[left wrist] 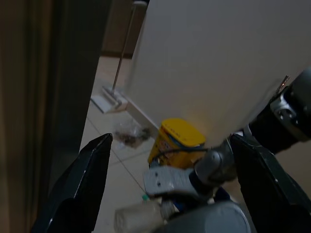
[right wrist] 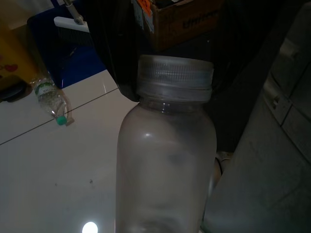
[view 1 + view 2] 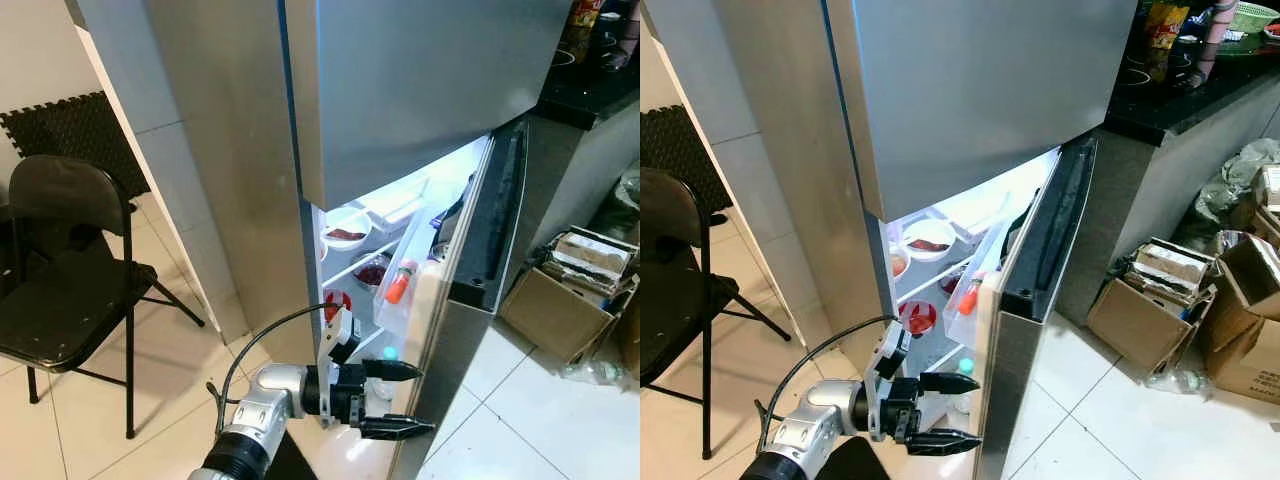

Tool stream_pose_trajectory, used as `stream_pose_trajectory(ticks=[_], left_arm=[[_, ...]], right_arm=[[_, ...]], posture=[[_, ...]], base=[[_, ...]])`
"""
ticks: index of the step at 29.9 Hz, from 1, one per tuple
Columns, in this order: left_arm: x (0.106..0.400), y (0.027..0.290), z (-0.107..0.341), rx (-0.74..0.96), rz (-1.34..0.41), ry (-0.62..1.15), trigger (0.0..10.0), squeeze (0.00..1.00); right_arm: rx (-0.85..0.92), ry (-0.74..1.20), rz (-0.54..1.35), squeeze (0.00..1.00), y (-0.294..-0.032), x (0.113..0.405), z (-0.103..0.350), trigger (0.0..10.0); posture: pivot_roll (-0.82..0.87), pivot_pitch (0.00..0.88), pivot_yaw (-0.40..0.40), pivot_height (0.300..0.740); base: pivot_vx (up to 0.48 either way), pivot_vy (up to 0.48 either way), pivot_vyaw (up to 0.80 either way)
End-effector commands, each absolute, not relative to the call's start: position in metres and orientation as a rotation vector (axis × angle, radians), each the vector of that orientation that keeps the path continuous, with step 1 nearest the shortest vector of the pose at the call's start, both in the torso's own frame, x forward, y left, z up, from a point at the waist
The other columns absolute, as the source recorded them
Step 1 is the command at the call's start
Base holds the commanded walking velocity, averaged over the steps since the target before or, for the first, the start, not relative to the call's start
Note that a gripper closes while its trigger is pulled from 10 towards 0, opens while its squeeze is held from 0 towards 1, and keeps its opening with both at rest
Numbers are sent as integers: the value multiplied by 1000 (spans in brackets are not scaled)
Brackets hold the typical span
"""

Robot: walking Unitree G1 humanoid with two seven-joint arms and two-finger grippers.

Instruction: Restocking fridge

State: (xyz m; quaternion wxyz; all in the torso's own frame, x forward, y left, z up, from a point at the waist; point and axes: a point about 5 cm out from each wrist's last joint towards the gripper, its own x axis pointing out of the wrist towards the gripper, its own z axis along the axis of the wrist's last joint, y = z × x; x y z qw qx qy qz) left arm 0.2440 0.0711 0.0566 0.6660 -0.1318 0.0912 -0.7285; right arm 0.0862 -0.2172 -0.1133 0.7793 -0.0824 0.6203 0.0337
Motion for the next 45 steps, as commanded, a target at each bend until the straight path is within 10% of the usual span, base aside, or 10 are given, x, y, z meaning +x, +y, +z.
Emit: stream_pose_trajectory(ticks=[1, 19, 45], left_arm=[[240, 82, 46, -279, -1626, 283, 10000, 0], [200, 151, -47, -170, -1001, 796, 10000, 0], [119, 203, -102, -132, -163, 1066, 10000, 0]], right_arm=[[-164, 1331, 57, 0, -218, 88, -113, 10000], [-175, 1335, 67, 0, -220, 88, -112, 10000], [-225, 1362, 90, 0, -225, 88, -111, 10000]], posture=[[-44, 0, -2, 740], [-40, 0, -13, 740], [-22, 0, -33, 740]], base=[[0, 0, 0], [0, 0, 0], [0, 0, -363]])
